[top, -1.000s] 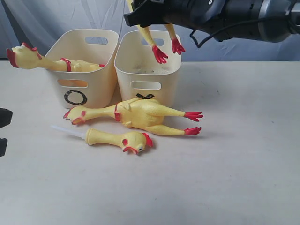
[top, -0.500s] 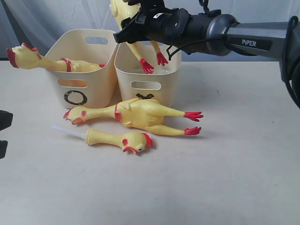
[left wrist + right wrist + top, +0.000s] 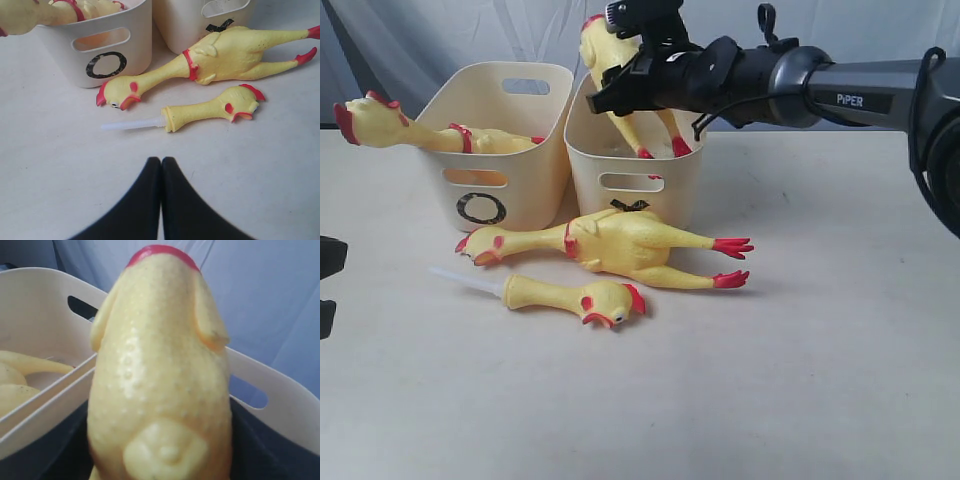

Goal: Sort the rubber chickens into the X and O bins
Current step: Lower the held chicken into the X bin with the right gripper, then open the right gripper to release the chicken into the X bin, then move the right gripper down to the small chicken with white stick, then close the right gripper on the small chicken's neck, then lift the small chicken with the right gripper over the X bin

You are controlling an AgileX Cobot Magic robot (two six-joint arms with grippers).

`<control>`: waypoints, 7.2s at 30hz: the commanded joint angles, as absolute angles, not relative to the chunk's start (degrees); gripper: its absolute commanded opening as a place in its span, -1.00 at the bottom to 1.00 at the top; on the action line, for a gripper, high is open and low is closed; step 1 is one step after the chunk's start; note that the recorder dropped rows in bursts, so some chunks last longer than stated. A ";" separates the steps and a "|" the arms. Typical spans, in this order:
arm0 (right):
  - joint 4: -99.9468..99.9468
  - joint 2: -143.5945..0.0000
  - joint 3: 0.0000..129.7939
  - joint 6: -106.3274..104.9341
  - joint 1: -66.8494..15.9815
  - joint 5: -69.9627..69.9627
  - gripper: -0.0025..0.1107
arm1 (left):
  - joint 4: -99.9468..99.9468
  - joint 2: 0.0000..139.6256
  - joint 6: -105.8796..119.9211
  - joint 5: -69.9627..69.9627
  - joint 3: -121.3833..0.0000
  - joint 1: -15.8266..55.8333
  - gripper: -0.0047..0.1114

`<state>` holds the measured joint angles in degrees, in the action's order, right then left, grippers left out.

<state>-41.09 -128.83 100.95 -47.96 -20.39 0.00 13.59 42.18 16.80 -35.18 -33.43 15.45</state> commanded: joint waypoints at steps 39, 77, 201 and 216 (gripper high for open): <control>-43.41 -130.42 101.43 -47.80 -19.41 -2.84 0.15 | 13.86 41.62 16.49 -35.65 -33.12 15.51 -0.92; -31.51 -113.15 101.43 -47.90 -19.41 -38.00 0.63 | 13.50 41.62 16.49 -35.88 -33.12 15.51 -0.92; -28.04 -111.26 101.43 -48.97 -36.00 -23.48 -0.97 | 13.60 41.62 16.49 -36.43 -33.12 15.51 -0.92; -23.81 -113.46 101.31 -42.77 -30.43 -18.28 -0.97 | 13.69 41.62 16.49 -36.54 -33.12 15.51 -0.92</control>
<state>-24.21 -113.70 101.17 -45.11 -32.88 -16.83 13.60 42.18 16.80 -36.52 -33.43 15.45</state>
